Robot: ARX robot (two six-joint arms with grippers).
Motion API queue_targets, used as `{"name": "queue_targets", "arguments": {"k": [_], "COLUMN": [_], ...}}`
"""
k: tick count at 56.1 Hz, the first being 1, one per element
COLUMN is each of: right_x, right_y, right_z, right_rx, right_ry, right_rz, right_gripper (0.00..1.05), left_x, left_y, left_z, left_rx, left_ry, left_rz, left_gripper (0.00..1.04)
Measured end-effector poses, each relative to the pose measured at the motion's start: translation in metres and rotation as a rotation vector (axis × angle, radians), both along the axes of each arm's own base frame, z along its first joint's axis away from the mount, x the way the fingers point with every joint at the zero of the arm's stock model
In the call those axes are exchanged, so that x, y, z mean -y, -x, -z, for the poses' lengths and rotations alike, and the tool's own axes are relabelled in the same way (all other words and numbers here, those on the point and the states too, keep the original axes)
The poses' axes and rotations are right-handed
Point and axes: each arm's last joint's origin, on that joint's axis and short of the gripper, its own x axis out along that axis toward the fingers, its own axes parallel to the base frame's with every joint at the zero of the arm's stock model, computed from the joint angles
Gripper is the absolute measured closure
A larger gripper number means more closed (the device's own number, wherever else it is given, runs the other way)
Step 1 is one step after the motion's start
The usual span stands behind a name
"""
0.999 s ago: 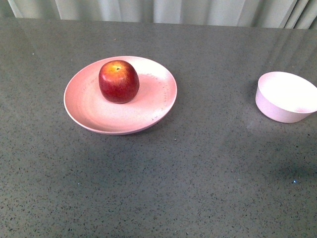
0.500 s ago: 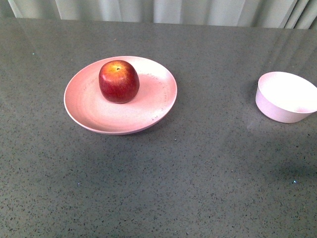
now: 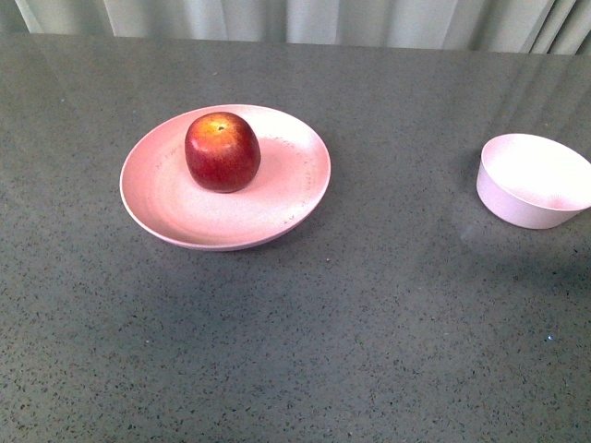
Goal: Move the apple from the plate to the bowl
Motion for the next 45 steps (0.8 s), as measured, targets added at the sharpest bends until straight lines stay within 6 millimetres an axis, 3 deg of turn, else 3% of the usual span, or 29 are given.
{"name": "queue_targets", "arguments": {"k": [9,14,22,45], "right_x": [0.024,0.037,0.048,0.053], "right_y": [-0.063,-0.099,-0.138,-0.187], "right_z": [0.0,0.013,0.039,0.078], "right_rx": [-0.081,-0.174,-0.284,-0.396], "right_ry": [0.079,0.093,0.078,0.045], "right_rz": [-0.026,-0.022,-0.032,-0.036], "right_gripper": [0.09,0.09,0.09,0.09], "left_x": [0.0,0.0,0.0,0.0], "left_y": [0.0,0.0,0.0,0.0], "left_z": [0.0,0.0,0.0,0.0], "left_rx": [0.0,0.0,0.0,0.0], "left_ry": [0.0,0.0,0.0,0.0], "left_rz": [0.0,0.0,0.0,0.0], "left_gripper": [0.09,0.09,0.09,0.09]}}
